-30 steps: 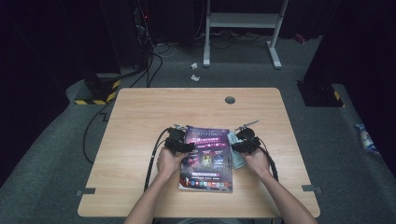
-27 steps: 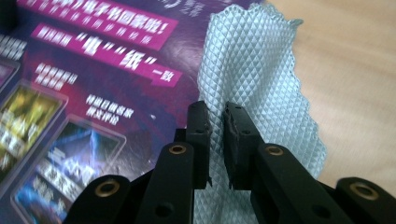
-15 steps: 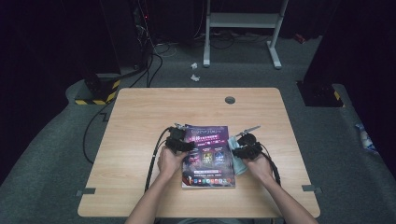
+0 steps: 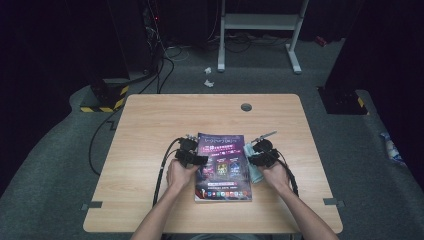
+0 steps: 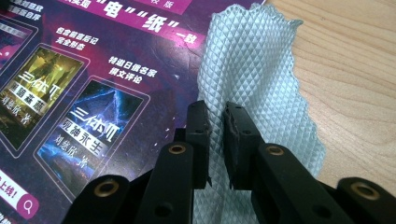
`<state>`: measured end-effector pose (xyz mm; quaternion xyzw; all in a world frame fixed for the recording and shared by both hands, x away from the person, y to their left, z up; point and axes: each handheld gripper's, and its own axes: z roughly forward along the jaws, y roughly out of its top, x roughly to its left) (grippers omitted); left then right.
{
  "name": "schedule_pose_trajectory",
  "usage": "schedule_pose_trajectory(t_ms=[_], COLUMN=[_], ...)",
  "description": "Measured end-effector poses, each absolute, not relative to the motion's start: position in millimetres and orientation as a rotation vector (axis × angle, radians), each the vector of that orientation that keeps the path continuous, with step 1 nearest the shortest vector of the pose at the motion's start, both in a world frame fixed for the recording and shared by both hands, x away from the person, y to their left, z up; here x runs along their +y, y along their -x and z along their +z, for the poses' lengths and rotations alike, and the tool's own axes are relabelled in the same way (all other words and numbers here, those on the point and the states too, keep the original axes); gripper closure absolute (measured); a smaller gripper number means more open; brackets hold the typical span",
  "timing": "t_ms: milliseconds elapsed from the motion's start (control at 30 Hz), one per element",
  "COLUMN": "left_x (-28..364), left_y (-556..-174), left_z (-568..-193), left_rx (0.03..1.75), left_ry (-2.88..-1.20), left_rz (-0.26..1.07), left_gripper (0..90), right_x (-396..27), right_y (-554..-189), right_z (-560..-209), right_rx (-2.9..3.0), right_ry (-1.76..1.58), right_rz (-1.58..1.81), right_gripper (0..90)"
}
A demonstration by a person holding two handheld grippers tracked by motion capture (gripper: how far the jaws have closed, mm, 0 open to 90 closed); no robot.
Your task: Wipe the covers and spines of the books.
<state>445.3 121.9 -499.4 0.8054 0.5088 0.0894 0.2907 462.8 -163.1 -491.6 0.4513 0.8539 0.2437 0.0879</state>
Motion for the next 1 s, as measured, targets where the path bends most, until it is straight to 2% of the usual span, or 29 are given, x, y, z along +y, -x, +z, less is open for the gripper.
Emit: schedule_pose_trajectory(t_ms=[300,567,700,1000], left_x=[117.2,117.2,118.5,124.0], left_y=[-428.0,-426.0,-429.3,-445.7], left_z=[-500.0,-501.5,-502.4,-503.2], left_rx=[1.362,1.355,1.37,1.418], left_ry=[-2.176,-2.164,-2.143,-2.109], left_rz=[0.248,0.278,0.287,0.319], left_gripper=[43.3,42.2,42.1,41.5], right_x=[-164.7,-171.2,-168.0,-157.4], right_y=[-456.4,-419.3,-423.8,-462.7], right_z=[-492.0,-492.8,-492.8,-492.4], right_rx=[2.554,2.587,2.578,2.568], right_ry=[-1.319,-1.273,-1.285,-1.309], right_rz=[0.74,0.77,0.759,0.745], right_gripper=[80.7,80.5,80.5,80.5])
